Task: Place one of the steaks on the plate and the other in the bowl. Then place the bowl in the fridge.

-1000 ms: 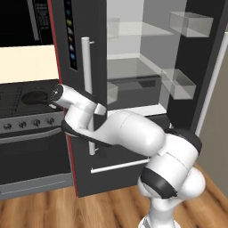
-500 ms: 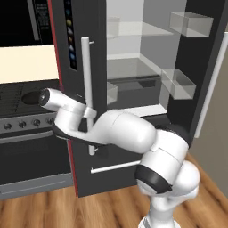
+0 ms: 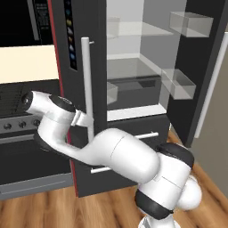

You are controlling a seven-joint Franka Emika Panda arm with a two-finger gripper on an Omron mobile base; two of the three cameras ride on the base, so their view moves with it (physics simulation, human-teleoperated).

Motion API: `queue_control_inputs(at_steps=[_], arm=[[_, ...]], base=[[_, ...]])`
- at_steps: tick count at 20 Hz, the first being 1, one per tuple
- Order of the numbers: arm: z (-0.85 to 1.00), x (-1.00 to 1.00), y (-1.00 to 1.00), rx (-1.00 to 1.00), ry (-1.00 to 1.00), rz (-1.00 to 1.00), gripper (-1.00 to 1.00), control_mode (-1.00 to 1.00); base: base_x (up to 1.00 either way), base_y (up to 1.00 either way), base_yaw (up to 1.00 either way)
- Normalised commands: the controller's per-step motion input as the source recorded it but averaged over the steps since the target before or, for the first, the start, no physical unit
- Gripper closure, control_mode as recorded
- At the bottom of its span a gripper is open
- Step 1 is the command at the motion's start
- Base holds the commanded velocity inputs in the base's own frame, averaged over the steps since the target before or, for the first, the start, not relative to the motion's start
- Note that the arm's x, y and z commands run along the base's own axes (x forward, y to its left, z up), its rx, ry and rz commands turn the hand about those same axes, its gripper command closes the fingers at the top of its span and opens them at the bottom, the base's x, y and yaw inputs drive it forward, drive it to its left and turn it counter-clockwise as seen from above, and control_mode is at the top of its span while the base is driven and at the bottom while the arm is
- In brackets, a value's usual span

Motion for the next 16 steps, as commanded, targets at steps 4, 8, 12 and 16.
queue_control_inputs(at_steps=[4,8,12,16], arm=[[0.13,-1.00,-0.90,0.20,0.00,0.00,-1.00,-1.00],[-0.47,-0.85,-1.00,0.53,0.00,0.00,-1.00,-1.00],[-0.27,-0.54,-1.00,0.63,0.00,0.00,-1.00,-1.00],[-0.49,-0.13,-1.00,0.57,0.00,-0.17,-1.00,-1.00]], base=[[0.00,0.00,0.00],[0.00,0.00,0.00],[0.00,0.00,0.00],[0.00,0.00,0.00]])
